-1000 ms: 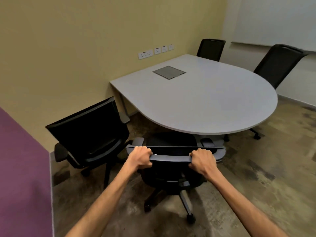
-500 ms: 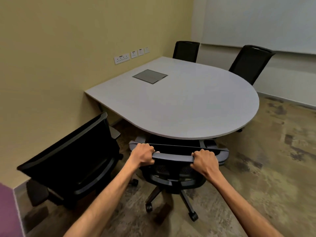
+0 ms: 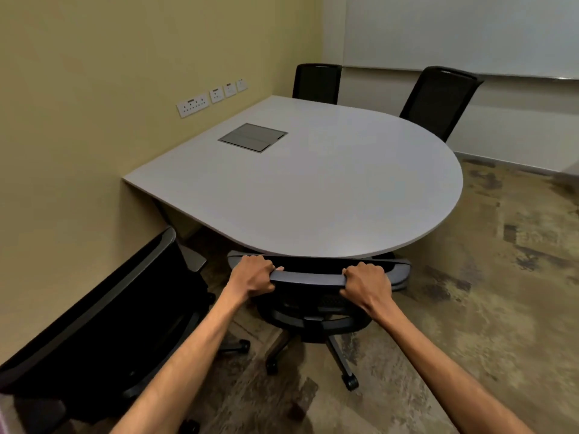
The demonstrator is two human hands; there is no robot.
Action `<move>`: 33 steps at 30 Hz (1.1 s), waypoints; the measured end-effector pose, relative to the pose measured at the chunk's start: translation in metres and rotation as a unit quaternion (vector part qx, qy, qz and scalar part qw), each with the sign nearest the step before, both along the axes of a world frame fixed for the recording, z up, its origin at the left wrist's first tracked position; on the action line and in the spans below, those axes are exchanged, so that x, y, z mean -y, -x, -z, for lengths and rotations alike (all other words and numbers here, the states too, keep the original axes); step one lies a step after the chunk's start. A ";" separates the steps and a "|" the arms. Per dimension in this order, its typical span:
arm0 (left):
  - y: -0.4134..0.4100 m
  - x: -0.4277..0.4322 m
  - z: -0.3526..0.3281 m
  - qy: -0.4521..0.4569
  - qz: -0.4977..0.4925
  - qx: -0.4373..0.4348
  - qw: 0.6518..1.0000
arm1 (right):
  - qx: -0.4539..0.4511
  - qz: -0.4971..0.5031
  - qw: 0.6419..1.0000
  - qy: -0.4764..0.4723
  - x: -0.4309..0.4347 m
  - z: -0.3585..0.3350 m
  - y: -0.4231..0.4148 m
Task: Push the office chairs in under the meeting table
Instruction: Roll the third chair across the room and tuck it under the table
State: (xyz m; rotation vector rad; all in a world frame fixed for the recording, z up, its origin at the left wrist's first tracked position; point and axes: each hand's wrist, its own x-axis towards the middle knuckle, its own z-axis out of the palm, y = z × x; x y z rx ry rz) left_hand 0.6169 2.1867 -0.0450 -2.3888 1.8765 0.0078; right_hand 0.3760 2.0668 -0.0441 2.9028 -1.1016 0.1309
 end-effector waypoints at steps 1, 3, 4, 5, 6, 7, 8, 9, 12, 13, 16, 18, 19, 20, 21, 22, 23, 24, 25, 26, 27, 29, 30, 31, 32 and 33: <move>-0.005 0.001 0.002 0.002 0.002 0.003 1.000 | -0.002 -0.003 1.000 -0.001 0.001 0.000 -0.003; -0.012 0.000 0.004 -0.002 0.002 0.003 1.000 | -0.008 -0.008 1.000 -0.002 -0.001 -0.001 -0.009; -0.015 0.000 0.004 -0.004 0.005 0.005 1.000 | -0.007 -0.009 1.000 -0.005 -0.004 0.000 -0.011; -0.018 -0.002 0.005 -0.006 0.009 0.012 1.000 | -0.008 -0.010 1.000 -0.006 -0.007 0.000 -0.013; -0.022 -0.002 0.005 -0.006 0.011 0.017 1.000 | -0.010 -0.010 1.000 -0.007 -0.009 0.000 -0.014; -0.024 -0.003 0.006 -0.009 0.011 0.019 1.000 | -0.008 -0.008 1.000 -0.009 -0.011 0.000 -0.015; -0.027 -0.003 0.006 -0.012 0.012 0.020 1.000 | -0.003 -0.007 1.000 -0.013 -0.012 0.000 -0.017; -0.029 -0.003 0.007 -0.013 0.014 0.023 1.000 | -0.001 -0.007 1.000 -0.015 -0.013 0.001 -0.017; -0.034 0.000 0.011 -0.011 0.015 0.032 0.999 | -0.008 -0.005 1.000 -0.019 -0.013 -0.001 -0.019; -0.035 0.000 0.014 -0.007 0.017 0.031 0.999 | -0.007 -0.006 1.000 -0.019 -0.012 -0.001 -0.019; -0.037 0.002 0.023 0.003 0.028 0.031 0.999 | -0.009 -0.005 1.000 -0.022 -0.011 0.002 -0.015; -0.037 0.005 0.027 0.015 0.032 0.033 0.999 | -0.006 -0.004 0.999 -0.033 -0.007 0.004 -0.012; -0.036 0.008 0.028 0.022 0.034 0.030 0.999 | -0.005 -0.003 0.999 -0.037 -0.003 0.004 -0.012; -0.036 0.013 0.028 0.029 0.037 0.028 0.999 | -0.002 0.000 0.999 -0.035 0.003 0.003 -0.015; -0.038 0.021 0.025 0.031 0.038 0.025 0.998 | 0.002 0.002 1.000 -0.031 0.011 0.002 -0.019; -0.040 0.028 0.023 0.032 0.036 0.025 0.999 | 0.005 0.002 1.000 -0.028 0.019 0.000 -0.022; -0.044 0.035 0.022 0.038 0.032 0.022 0.999 | 0.009 0.001 1.000 -0.028 0.026 -0.001 -0.026; -0.047 0.041 0.022 0.047 0.030 0.025 0.998 | 0.013 0.000 1.000 -0.025 0.033 -0.002 -0.030; -0.049 0.045 0.021 0.051 0.029 0.027 0.998 | 0.012 0.001 1.000 -0.022 0.039 -0.002 -0.033; -0.051 0.049 0.021 0.050 0.029 0.025 0.998 | 0.008 0.002 1.000 -0.018 0.044 -0.001 -0.036; -0.057 0.054 0.020 0.048 0.027 0.023 0.998 | 0.005 0.003 1.000 -0.016 0.048 -0.002 -0.041; -0.066 0.064 0.015 0.040 0.028 0.017 0.999 | 0.003 0.008 1.000 -0.017 0.053 -0.002 -0.049; -0.072 0.069 0.013 0.036 0.026 0.015 0.999 | 0.003 0.012 1.000 -0.020 0.057 -0.003 -0.055; -0.078 0.076 0.011 0.032 0.021 0.010 0.999 | 0.003 0.014 1.000 -0.025 0.061 -0.003 -0.061; -0.085 0.082 0.011 0.028 0.017 0.005 0.999 | 0.005 0.015 1.000 -0.027 0.064 -0.004 -0.067; -0.088 0.086 0.011 0.029 0.014 0.001 0.999 | 0.008 0.015 1.000 -0.026 0.069 -0.003 -0.072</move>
